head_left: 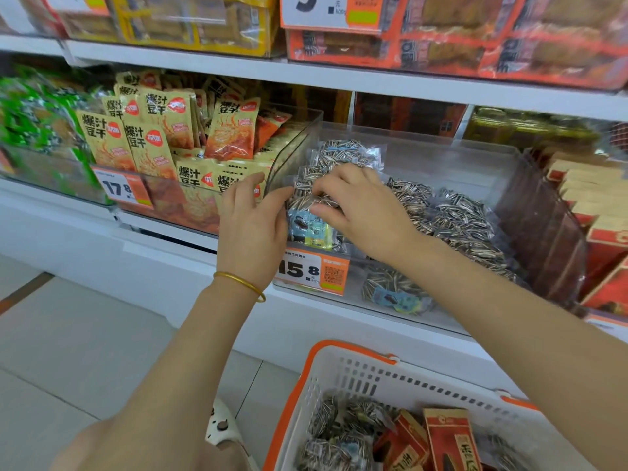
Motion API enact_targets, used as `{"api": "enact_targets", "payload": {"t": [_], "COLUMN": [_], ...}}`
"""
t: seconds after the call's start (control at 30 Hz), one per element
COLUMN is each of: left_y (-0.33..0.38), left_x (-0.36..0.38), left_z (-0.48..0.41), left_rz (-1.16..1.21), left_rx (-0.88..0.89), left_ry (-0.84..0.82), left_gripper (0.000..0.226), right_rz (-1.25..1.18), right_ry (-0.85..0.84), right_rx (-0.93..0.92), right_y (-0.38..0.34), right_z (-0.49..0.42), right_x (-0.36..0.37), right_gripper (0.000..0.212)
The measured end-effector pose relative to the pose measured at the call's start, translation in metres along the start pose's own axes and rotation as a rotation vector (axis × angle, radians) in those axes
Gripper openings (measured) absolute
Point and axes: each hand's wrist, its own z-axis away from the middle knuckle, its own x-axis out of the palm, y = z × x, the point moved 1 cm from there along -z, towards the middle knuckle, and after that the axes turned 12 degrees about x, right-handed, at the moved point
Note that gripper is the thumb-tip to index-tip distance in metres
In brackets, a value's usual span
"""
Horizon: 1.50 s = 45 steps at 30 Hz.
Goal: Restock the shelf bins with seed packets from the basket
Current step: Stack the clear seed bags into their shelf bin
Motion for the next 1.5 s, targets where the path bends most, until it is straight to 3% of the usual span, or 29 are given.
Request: {"api": "enact_targets", "payload": {"t": [0.3,0.7,0.83,0.97,1.1,1.17,1.23,1.4,1.5], "left_y": [0.004,0.014,0.028,0.045,0.069,0.086,0.097,0.104,0.095], "left_x": [-0.002,-0.009,-0.019,-0.026,-0.031,-0.029,-0.015,0.034,0.059], "left_z": [0.001,0.005,0.012,0.022,0.042,0.062,0.088,0.148,0.180], "left_rz": [0.033,0.014,0.013,0.010,0.073,0.162,0.205,0.078,-0.029], "left_rx": [-0.009,-0.005,0.002,0.068,0.144,0.236,0.339,0.332,0.351], "left_ry": [0.012,0.105,0.206,0.204,0.182,0.065,-0.168,-1.039,-1.374], "left_gripper": [0.035,0.035,0.036,0.032,0.031,0.029,0.026,0.031,0.030], "right_rz": [-0.053,0.053,-0.073,-0.175,-0.300,-0.377,-0.397,-0.180,-0.139], "right_ry": [0.044,0.025,0.082,0.101,0.304,0.379,0.277,-0.388,-0.639], "right_rx": [-0.026,-0.024,0.001,0.007,-0.008,-0.037,-0.053,0.095,0.217], "right_y": [0.009,0.002,0.009,0.019,0.027,0.031,0.040,0.081,0.104], "right_z": [0.009,0.011,0.014,0.020,0.055,0.093,0.137,0.231,0.266], "right_x": [-0.002,-0.004,-0.007,-0.009,-0.026,-0.029,-0.011,0.080,0.122], "right_gripper": [0.053,0.061,0.048,0.043,0.034,0.026,0.024,0.027,0.032]}}
